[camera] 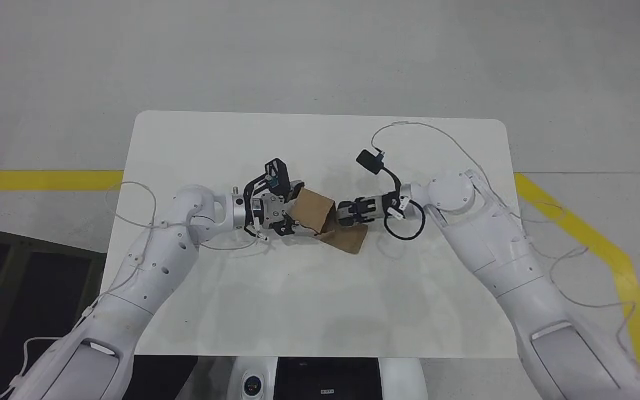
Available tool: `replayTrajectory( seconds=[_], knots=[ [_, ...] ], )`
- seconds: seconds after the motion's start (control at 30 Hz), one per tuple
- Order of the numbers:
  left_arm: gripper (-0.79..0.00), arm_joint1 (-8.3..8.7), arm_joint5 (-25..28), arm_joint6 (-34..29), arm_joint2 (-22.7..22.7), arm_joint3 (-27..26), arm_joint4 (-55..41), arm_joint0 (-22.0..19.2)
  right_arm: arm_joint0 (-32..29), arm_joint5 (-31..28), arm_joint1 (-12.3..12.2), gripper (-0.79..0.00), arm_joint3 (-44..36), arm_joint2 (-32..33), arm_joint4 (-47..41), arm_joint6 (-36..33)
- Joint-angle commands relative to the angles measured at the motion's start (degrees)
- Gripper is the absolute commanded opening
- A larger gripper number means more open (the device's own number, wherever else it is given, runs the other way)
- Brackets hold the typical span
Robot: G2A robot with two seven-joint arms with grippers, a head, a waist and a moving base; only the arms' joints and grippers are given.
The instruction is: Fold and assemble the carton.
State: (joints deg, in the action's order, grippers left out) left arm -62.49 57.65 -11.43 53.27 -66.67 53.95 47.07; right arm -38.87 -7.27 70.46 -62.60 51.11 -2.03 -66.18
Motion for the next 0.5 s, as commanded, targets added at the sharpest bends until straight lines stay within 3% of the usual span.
replayTrajectory(
  seconds=[0.0,0.23,0.47],
  knots=[
    [0.000,0.02,0.0,0.0,0.1,-0.1,0.0,0.1,-0.6,0.3,-0.4,-0.785,-1.1,0.9,0.2,0.2],
    [0.000,0.28,0.4,0.4,1.3,-0.5,-0.8,0.3,-5.6,1.8,-2.3,-0.785,-7.4,5.4,0.3,-0.7],
    [0.000,1.61,0.4,-0.8,3.2,-2.5,-2.8,1.8,-10.7,6.2,-3.9,-0.785,-15.2,8.0,0.5,-3.2]
  ],
)
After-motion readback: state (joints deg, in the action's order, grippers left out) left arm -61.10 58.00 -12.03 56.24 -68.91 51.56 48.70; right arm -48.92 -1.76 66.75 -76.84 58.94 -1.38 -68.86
